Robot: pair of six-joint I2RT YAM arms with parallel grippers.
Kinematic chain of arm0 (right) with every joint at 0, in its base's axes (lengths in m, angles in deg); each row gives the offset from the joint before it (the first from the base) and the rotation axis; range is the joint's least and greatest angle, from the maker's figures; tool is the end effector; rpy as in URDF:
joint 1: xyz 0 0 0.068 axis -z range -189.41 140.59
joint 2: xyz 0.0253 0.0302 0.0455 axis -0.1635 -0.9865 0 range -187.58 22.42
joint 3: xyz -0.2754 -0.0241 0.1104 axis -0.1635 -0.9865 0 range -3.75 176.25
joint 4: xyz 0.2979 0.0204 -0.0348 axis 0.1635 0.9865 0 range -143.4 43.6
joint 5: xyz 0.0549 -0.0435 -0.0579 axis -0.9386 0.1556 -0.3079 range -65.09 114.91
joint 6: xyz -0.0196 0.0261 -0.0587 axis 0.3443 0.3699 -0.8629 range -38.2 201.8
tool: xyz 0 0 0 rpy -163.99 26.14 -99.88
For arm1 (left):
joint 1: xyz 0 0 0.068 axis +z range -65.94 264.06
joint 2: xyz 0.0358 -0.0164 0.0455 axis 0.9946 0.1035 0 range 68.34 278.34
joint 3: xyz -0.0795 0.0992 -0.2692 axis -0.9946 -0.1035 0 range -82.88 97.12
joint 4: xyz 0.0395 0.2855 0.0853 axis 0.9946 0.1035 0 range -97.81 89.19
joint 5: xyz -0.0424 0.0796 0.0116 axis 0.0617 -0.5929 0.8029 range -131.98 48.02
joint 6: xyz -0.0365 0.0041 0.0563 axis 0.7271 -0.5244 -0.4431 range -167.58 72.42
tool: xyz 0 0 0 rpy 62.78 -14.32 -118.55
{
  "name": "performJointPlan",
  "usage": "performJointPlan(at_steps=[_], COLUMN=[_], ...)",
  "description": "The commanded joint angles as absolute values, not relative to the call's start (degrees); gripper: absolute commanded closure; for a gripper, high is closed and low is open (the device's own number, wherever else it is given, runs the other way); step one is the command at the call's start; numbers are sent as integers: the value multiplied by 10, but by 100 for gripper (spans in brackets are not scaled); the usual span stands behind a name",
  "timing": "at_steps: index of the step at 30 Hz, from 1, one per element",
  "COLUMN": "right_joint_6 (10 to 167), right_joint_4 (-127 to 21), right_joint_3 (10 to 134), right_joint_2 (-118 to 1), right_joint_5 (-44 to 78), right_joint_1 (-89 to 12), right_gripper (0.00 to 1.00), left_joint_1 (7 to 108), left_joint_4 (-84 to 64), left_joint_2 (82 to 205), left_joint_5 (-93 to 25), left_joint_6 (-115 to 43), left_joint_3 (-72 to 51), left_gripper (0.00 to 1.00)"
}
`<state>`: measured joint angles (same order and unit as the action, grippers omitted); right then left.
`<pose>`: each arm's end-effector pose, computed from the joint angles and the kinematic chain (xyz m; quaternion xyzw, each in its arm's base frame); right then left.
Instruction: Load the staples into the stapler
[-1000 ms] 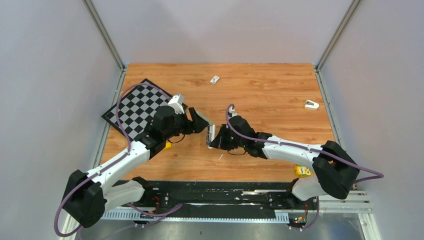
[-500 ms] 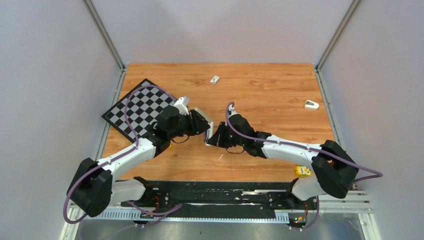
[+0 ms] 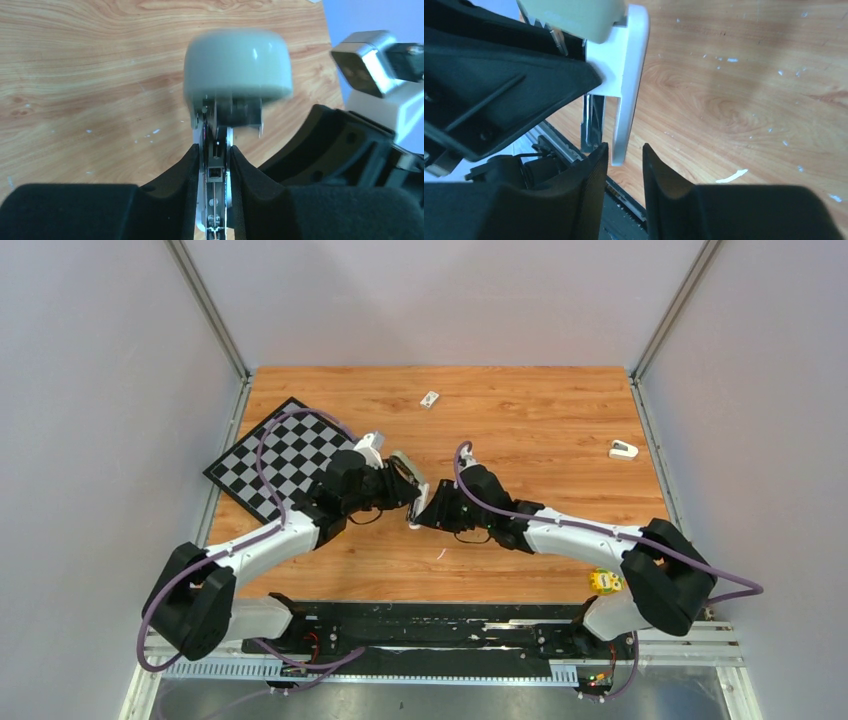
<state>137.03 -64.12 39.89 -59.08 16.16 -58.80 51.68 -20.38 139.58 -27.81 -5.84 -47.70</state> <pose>0.2236 0.2733 0.2136 0.0036 0.8517 0.4512 0.2663 0.2541 -0.1767 0.2174 -0.0003 0.8326 -0.4102 0.3721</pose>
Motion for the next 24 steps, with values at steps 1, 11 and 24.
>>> performJointPlan(at_steps=[1, 11, 24], right_joint_6=[1350, 1287, 1268], right_joint_4=[-610, -491, -385], right_joint_3=[401, 353, 341], right_joint_2=[-577, -452, -340], right_joint_5=[170, 239, 362], right_joint_1=[-571, -539, -525], right_gripper=[58, 1, 0], left_joint_1=[515, 515, 515], left_joint_4=[-178, -103, -58], left_joint_2=[1426, 1585, 1749], left_joint_5=[-338, -538, -617], left_joint_6=[-101, -170, -184], left_joint_3=[-437, -282, -159], left_gripper=[84, 86, 83])
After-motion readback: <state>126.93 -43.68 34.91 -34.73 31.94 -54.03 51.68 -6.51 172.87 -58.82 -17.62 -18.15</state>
